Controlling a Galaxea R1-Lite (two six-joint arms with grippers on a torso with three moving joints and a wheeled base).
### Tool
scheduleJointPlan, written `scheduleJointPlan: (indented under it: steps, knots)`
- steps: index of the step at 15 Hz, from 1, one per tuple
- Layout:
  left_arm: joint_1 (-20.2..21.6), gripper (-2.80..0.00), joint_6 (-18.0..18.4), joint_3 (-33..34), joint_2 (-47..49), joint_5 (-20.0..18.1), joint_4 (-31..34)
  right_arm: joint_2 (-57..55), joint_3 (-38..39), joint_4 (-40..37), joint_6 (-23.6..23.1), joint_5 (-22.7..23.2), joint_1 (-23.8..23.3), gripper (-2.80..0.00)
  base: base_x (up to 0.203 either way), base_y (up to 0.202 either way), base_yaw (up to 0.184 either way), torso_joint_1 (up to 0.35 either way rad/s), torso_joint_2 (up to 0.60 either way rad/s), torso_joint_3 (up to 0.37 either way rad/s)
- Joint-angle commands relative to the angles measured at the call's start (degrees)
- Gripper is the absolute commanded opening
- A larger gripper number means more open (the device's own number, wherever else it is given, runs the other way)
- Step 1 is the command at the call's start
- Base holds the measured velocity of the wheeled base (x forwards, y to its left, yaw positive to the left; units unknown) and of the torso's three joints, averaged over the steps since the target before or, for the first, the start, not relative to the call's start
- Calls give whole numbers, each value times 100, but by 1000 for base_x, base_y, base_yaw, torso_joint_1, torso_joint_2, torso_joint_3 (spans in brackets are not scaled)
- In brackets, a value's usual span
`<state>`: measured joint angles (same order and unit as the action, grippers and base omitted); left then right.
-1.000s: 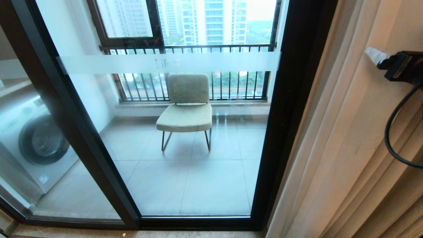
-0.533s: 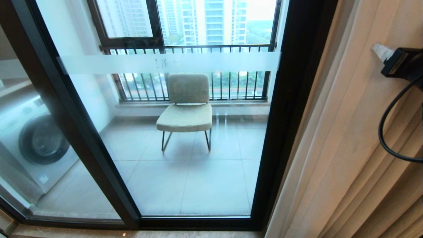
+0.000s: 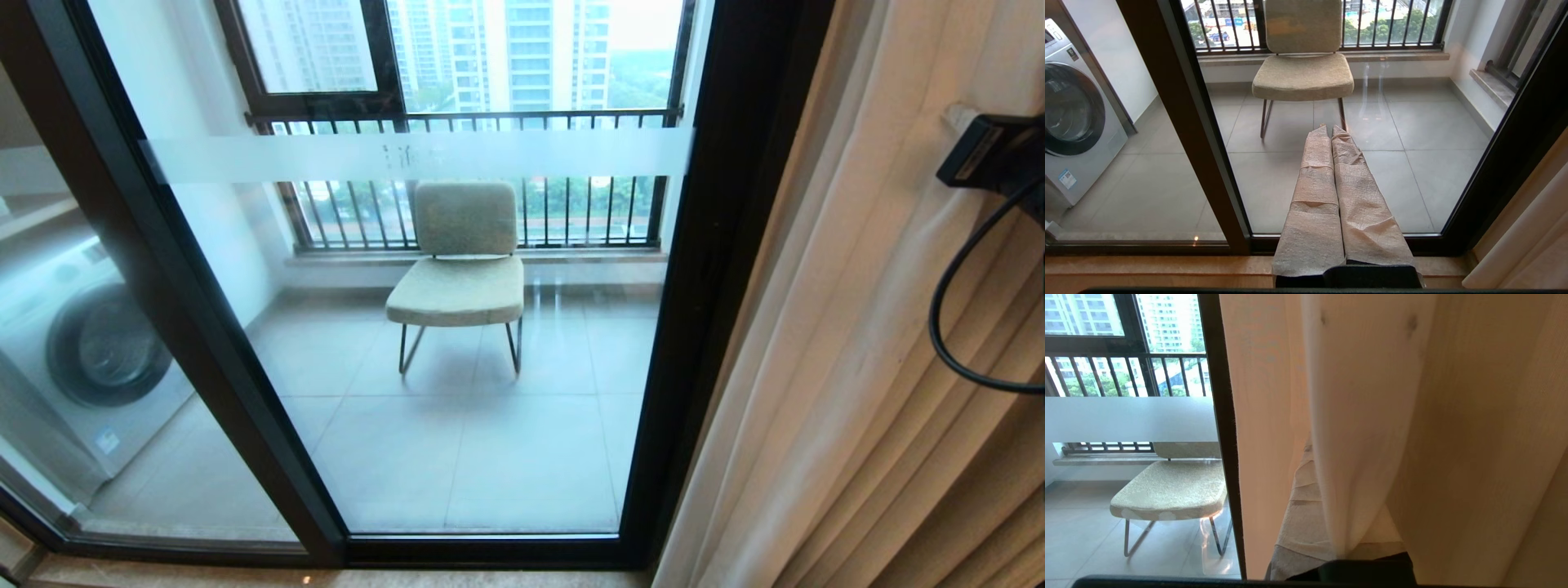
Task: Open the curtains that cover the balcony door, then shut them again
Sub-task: Close the inner curtains on both sides
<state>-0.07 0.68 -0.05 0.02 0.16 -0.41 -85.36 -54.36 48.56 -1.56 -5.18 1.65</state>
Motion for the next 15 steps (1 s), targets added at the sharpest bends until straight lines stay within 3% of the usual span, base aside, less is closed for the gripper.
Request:
scheduleJointPlan:
  steps: [1,10,15]
  knots:
    - [-1,-280,2,5,-2,2,-2,10,-5,31,-2,0,2,-280,0,0,0,0,0,0]
    - [-1,-280,2,-1,-2,2,-2,0,12,31,24,-22,139,-280,0,0,0,0,0,0]
    - [7,-280,2,-1,-2,2,-7,-16,-22,40,24,-352,336,-280,0,0,0,0,0,0]
